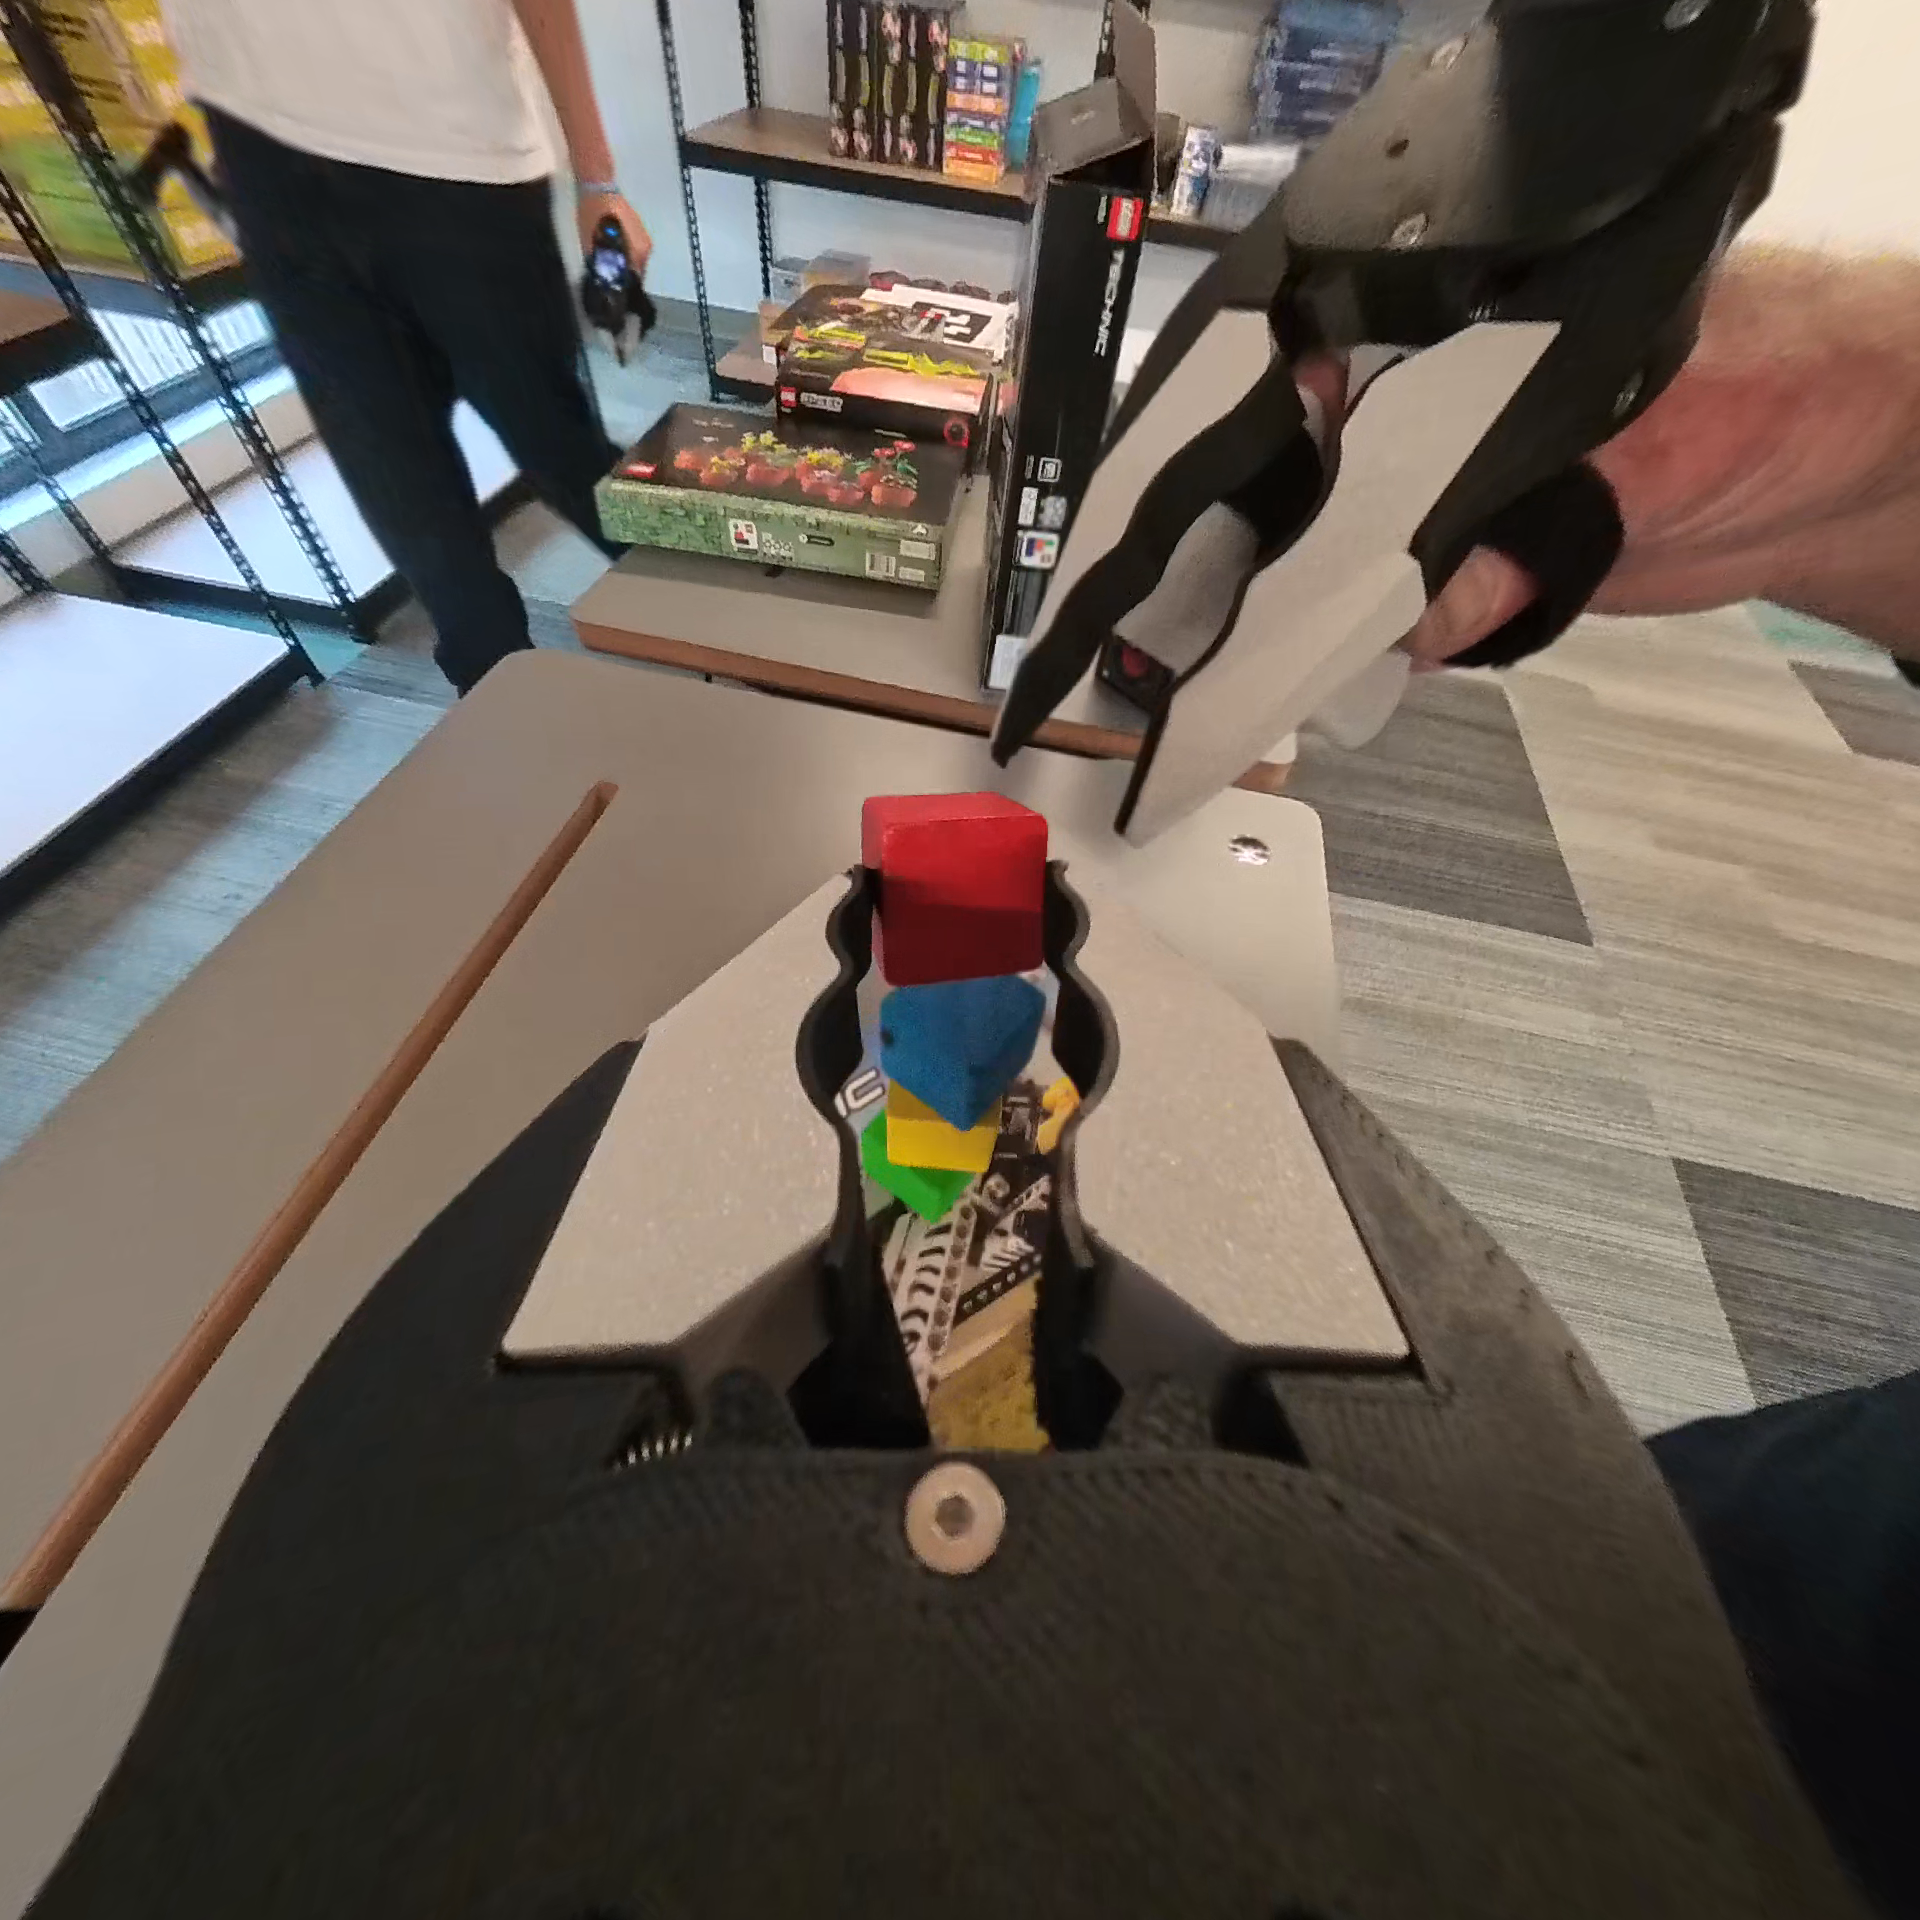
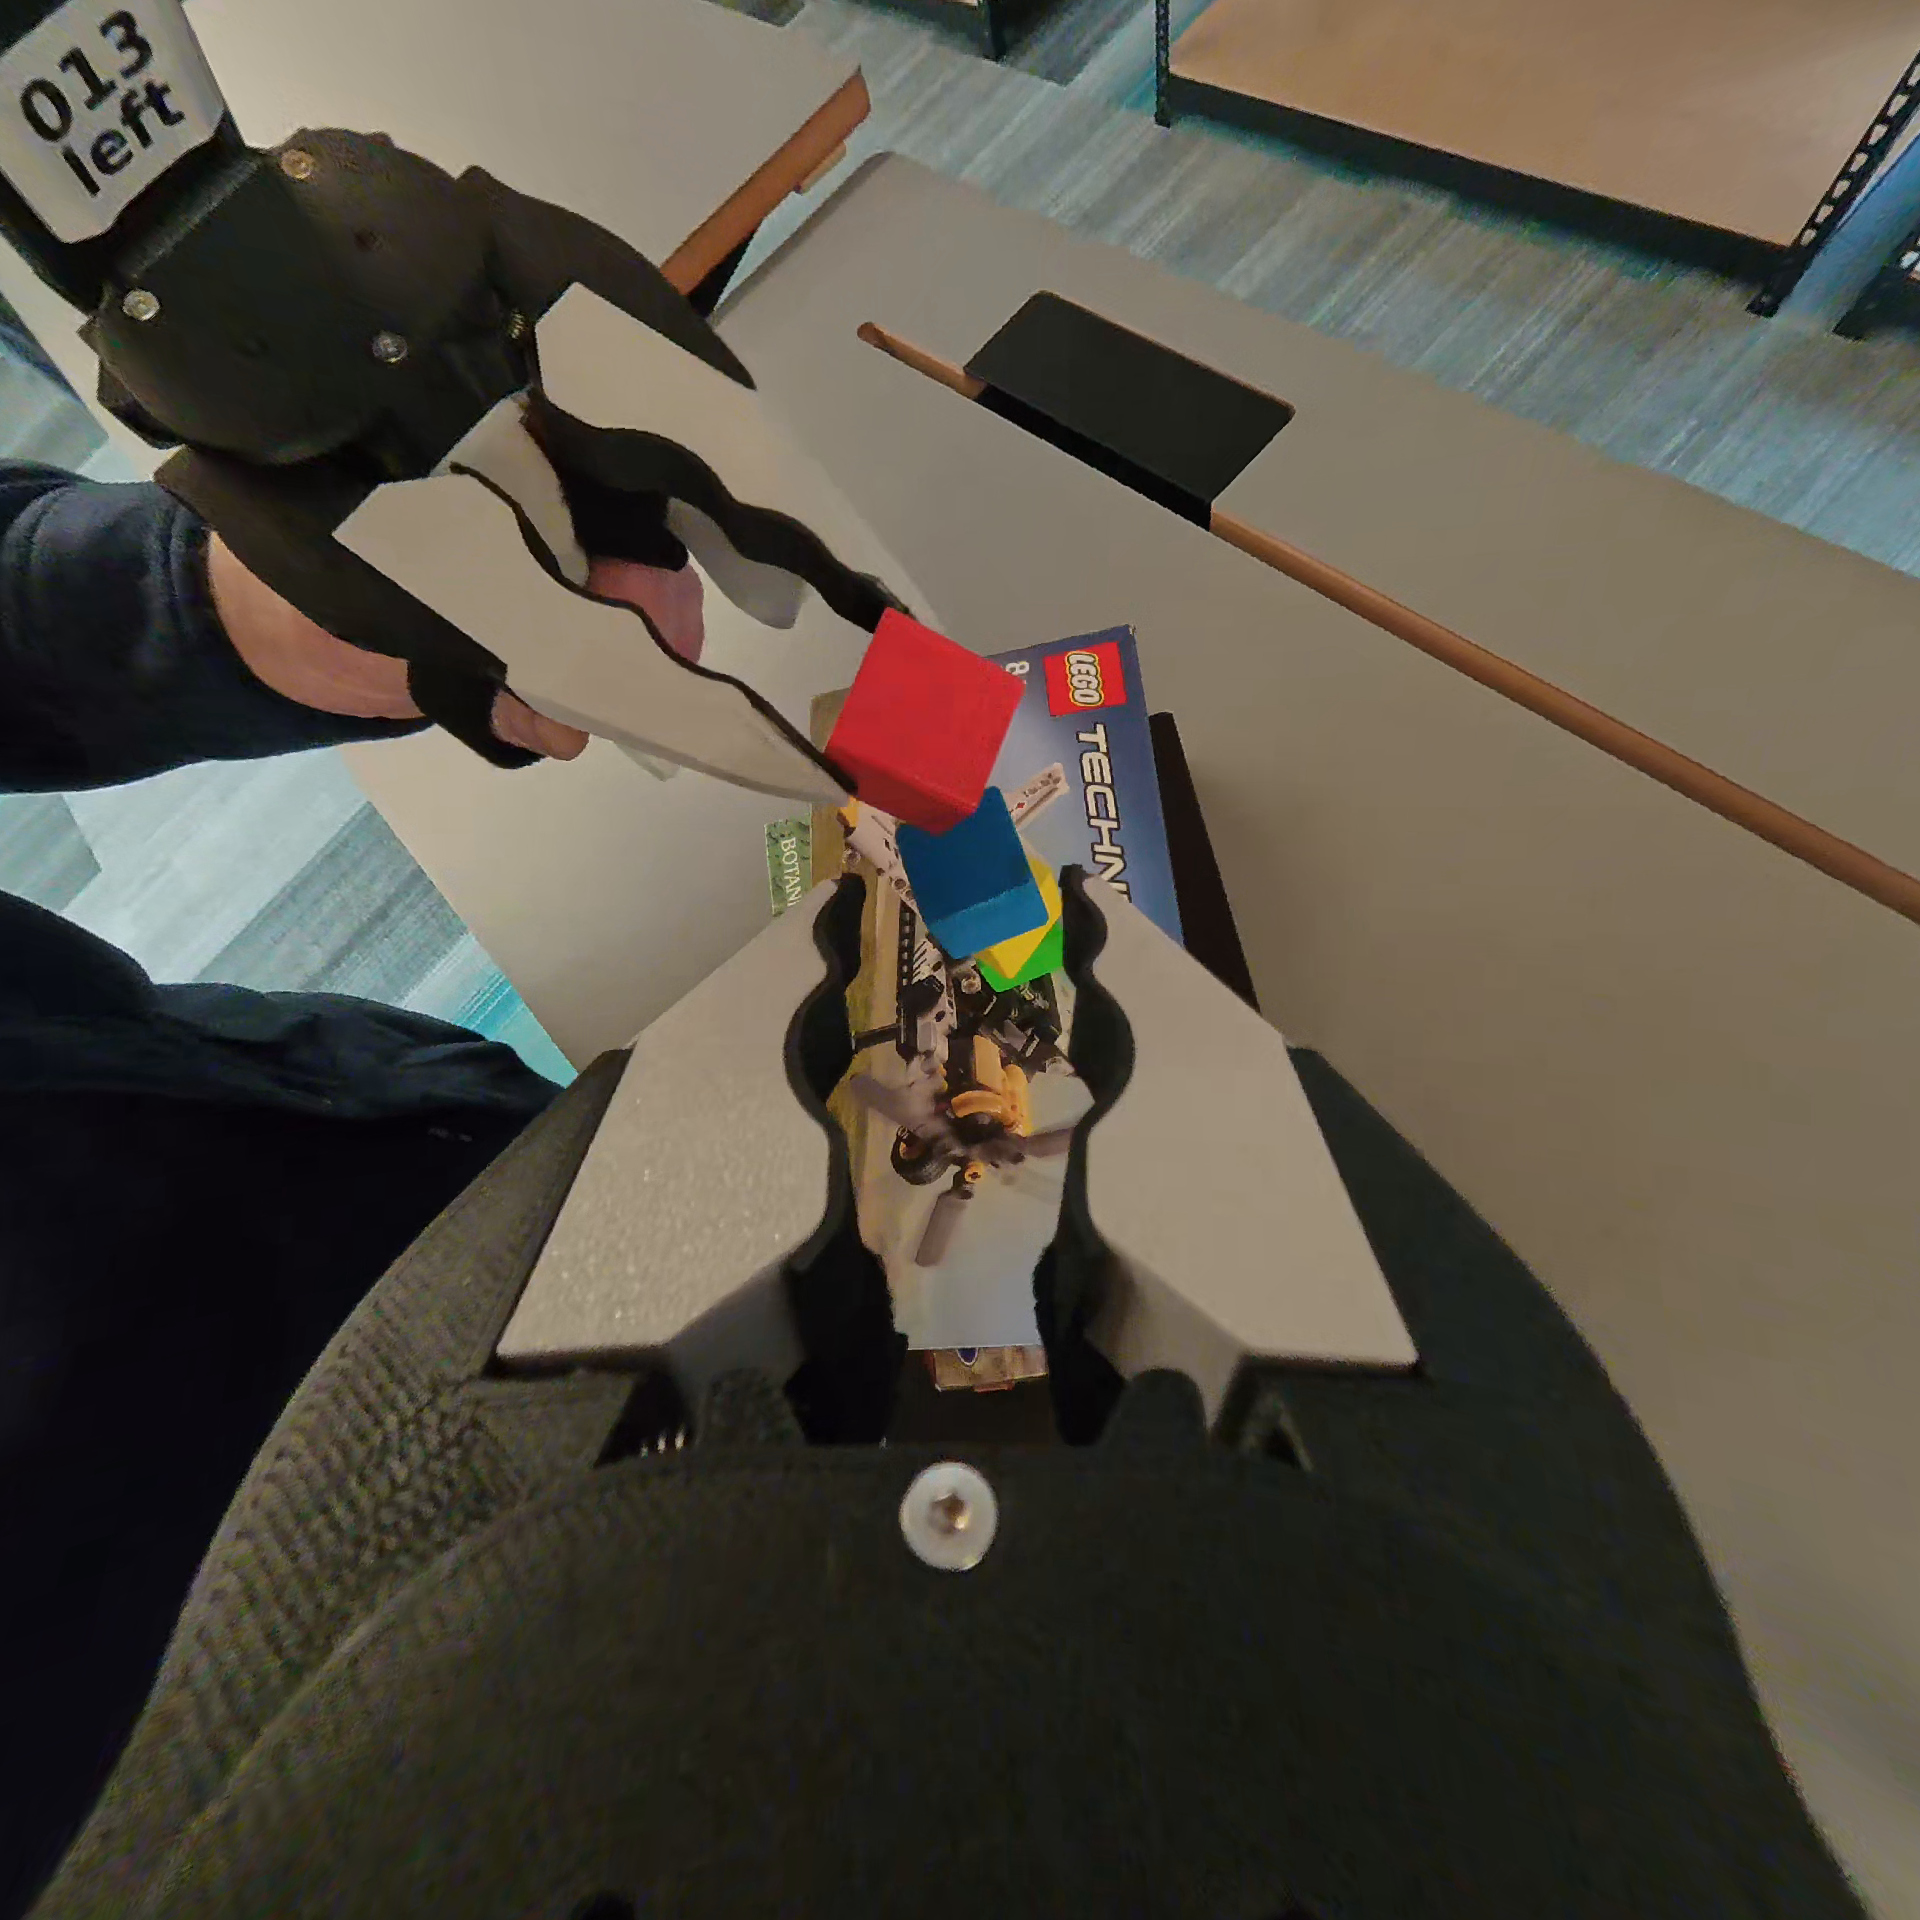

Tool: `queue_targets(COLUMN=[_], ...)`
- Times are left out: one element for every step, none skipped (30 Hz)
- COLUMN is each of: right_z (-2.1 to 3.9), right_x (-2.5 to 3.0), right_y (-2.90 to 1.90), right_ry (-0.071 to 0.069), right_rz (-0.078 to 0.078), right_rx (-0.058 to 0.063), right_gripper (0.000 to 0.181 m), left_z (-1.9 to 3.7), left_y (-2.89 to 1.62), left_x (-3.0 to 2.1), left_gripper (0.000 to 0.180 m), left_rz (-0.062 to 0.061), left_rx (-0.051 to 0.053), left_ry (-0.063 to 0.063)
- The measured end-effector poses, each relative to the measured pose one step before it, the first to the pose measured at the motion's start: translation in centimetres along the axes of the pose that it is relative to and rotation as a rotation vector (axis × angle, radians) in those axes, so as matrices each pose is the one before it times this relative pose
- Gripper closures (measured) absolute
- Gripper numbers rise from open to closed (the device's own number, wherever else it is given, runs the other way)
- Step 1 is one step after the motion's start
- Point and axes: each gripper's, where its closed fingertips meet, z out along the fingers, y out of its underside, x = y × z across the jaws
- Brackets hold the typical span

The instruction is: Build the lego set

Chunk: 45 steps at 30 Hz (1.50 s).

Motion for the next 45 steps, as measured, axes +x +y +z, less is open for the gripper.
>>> queue_targets(right_z=[0.072, 0.076, 0.015, 0.05, 0.105, 0.063, 0.091, 0.148, 0.115, 0.137, 0.189, 0.146, 0.186, 0.117, 0.055, 0.057, 0.104, 0.107, 0.123, 0.063, 0.018, -0.109, -0.143, -0.116, -0.092, -0.095, -0.091, -0.055, -0.026, 0.02, -0.105, -0.086, -0.032, -0.082, 0.046, 0.304, 0.112, 0.11, 0.134, 0.079, -0.113, 0.107, 0.118, 0.068, 0.053], right_x=[0.027, -0.016, -0.027, 0.04, 0.068, 0.11, 0.086, 0.078, 0.124, 0.016, 0.005, 0.083, 0.001, 0.083, 0.097, -0.171, -0.04, -0.063, -0.03, 0.076, 0.056, 0.086, 0.047, 0.055, 0.081, 0.149, 0.193, 0.011, 0.044, 0.06, 0.092, 0.117, 0.17, 0.19, 0.159, 0.275, 0.332, 0.239, 0.159, 0.091, 0.171, 0.213, 0.158, 0.102, 0.109], right_y=[0.168, 0.173, 0.207, 0.101, 0.115, 0.095, 0.114, 0.12, 0.189, 0.206, 0.151, 0.113, -0.027, 0.055, 0.103, -0.164, 0.016, -0.035, -0.022, -0.009, -0.056, -0.073, -0.031, 0.012, 0.053, 0.064, 0.079, 0.118, 0.223, 0.247, 0.235, 0.177, 0.131, 0.221, 0.31, 0.553, 0.516, 0.399, 0.336, 0.313, 0.452, 0.324, 0.285, 0.251, 0.219], right_ry=[-0.0038, -0.0085, -0.0098, -0.0068, -0.0062, -0.0079, -0.0071, -0.0051, -0.004, -0.0051, -0.0081, -0.0058, -0.0051, -0.0072, -0.0088, -0.0072, -0.0061, -0.0039, -0.0035, -0.0025, -0.0011, -0.0009, -0.0013, -0.0021, -0.0017, 0.0021, 0.0016, -0.0023, -0.0001, 0.0042, 0.0022, 0.0005, 0.0022, 0.0052, 0.0069, 0.0104, 0.0127, 0.008, 0.0049, 0.0038, 0.0032, 0.0039, 0.0017, 0.0007, 0.0019], right_rz=[0.0034, 0.0063, 0.0074, 0.0061, 0.0057, 0.0059, 0.005, 0.0035, 0.0001, -0.0002, -0.0002, -0.0012, -0.0002, 0.0033, 0.0045, 0.004, 0.0009, -0.0031, -0.0034, -0.0036, -0.0042, -0.0013, 0.0026, 0.0032, 0.0019, 0.0007, 0.0013, 0.0032, 0.0015, 0.0001, 0.001, 0.0022, 0.0031, 0.0037, 0.0025, -0.0001, -0.0015, -0.0016, -0.0015, -0.0007, 0.0005, 0.0005, 0.0017, 0.0011, -0.0016], right_rx=[0.0042, 0.0028, 0.0024, 0.0043, 0.0043, 0.0026, 0.0009, -0.0018, -0.0056, -0.0068, -0.0054, -0.0034, -0.0011, 0.0002, 0.0014, 0.0015, -0.0002, -0.0013, -0.0027, -0.0036, -0.0008, 0.0012, 0.0015, 0.0005, -0.001, -0.0007, 0.0006, -0.001, -0.0044, -0.0052, -0.005, -0.0032, -0.002, -0.0031, -0.0083, -0.0136, -0.0153, -0.0129, -0.0088, -0.0069, -0.0078, -0.0065, -0.0055, -0.0051, -0.0051], right_gripper=[0.143, 0.144, 0.144, 0.144, 0.144, 0.145, 0.145, 0.145, 0.145, 0.145, 0.144, 0.144, 0.144, 0.144, 0.144, 0.144, 0.144, 0.144, 0.144, 0.144, 0.144, 0.144, 0.143, 0.143, 0.142, 0.142, 0.141, 0.141, 0.141, 0.14, 0.14, 0.14, 0.14, 0.139, 0.139, 0.139, 0.137, 0.136, 0.136, 0.136, 0.135, 0.134, 0.133, 0.132, 0.132], left_z=[0.236, 0.251, 0.262, 0.28, 0.289, 0.258, 0.183, 0.052, 0.034, 0.037, -0.036, -0.07, -0.063, -0.046, -0.053, -0.108, -0.102, -0.025, 0.026, -0.025, -0.07, -0.146, -0.174, -0.164, -0.205, -0.271, -0.25, -0.182, -0.186, -0.229, -0.234, -0.253, -0.274, -0.343, -0.427, -0.507, -0.539, -0.557, -0.579, -0.585, -0.552, -0.491, -0.47, -0.439, -0.39], left_y=[-0.052, 0.114, 0.207, 0.23, 0.313, 0.507, 0.577, 0.302, 0.282, 0.359, 0.089, 0.07, 0.122, 0.106, 0.026, -0.1, -0.098, 0.0, -0.013, 0.024, 0.055, -0.013, 0.024, 0.096, 0.118, 0.113, 0.186, 0.271, 0.251, 0.203, 0.244, 0.363, 0.536, 0.674, 0.673, 0.61, 0.741, 0.842, 0.916, 0.898, 0.902, 0.975, 0.964, 0.905, 0.818], left_x=[0.1, 0.027, -0.01, 0.032, 0.116, 0.013, -0.164, -0.061, 0.1, 0.046, 0.074, 0.098, 0.052, -0.082, -0.012, -0.097, -0.18, -0.043, 0.048, -0.079, -0.143, -0.111, -0.151, -0.138, -0.076, -0.094, -0.078, -0.039, -0.036, -0.062, -0.111, -0.165, -0.313, -0.469, -0.423, -0.361, -0.438, -0.445, -0.488, -0.406, -0.355, -0.353, -0.364, -0.356, -0.247], left_gripper=[0.15, 0.15, 0.15, 0.15, 0.15, 0.15, 0.15, 0.15, 0.15, 0.149, 0.15, 0.15, 0.15, 0.15, 0.149, 0.149, 0.149, 0.148, 0.146, 0.143, 0.142, 0.14, 0.139, 0.136, 0.134, 0.133, 0.133, 0.131, 0.131, 0.131, 0.131, 0.131, 0.13, 0.13, 0.13, 0.131, 0.131, 0.131, 0.131, 0.131, 0.131, 0.131, 0.131, 0.131, 0.131], left_rz=[-0.0017, -0.0019, -0.0024, -0.0096, -0.0136, -0.0088, -0.0026, 0.004, 0.0042, -0.0016, -0.0072, -0.0085, -0.0018, 0.0014, -0.0024, 0.002, 0.0043, -0.0027, -0.0102, -0.0061, -0.0005, -0.0019, -0.0064, -0.0107, -0.0092, -0.0043, -0.0037, -0.0075, -0.0081, -0.0085, -0.0116, -0.0141, -0.0104, -0.0066, -0.0084, -0.0144, -0.0173, -0.0144, -0.0111, -0.0124, -0.0166, -0.019, -0.0168, -0.0144, -0.0156], left_rx=[0.0043, 0.0017, 0.0016, 0.004, 0.0042, -0.0036, -0.0071, 0.009, 0.0074, -0.0002, 0.0119, 0.0095, 0.0015, -0.0011, -0.0018, 0.0017, 0.0011, -0.0041, -0.0016, -0.003, -0.0045, 0.0009, -0.0002, -0.0046, -0.0047, -0.0014, -0.004, -0.008, -0.006, -0.0012, -0.0019, -0.0061, -0.0124, -0.0173, -0.0117, -0.0047, -0.0098, -0.0146, -0.017, -0.0139, -0.0127, -0.0165, -0.0163, -0.0134, -0.0092], left_ry=[0.0088, 0.0016, -0.0012, 0.0036, 0.0114, 0.0021, -0.015, -0.0125, -0.0007, -0.0022, 0.0001, 0.0029, 0.0009, -0.0077, -0.0012, -0.0071, -0.0105, 0.0029, 0.0108, 0.0005, -0.0054, -0.0048, -0.0066, -0.0049, -0.0028, -0.0056, -0.0067, -0.005, -0.0055, -0.0066, -0.0072, -0.0082, -0.0152, -0.0238, -0.0179, -0.0127, -0.0166, -0.019, -0.0242, -0.0194, -0.0163, -0.0168, -0.0194, -0.0224, -0.016])
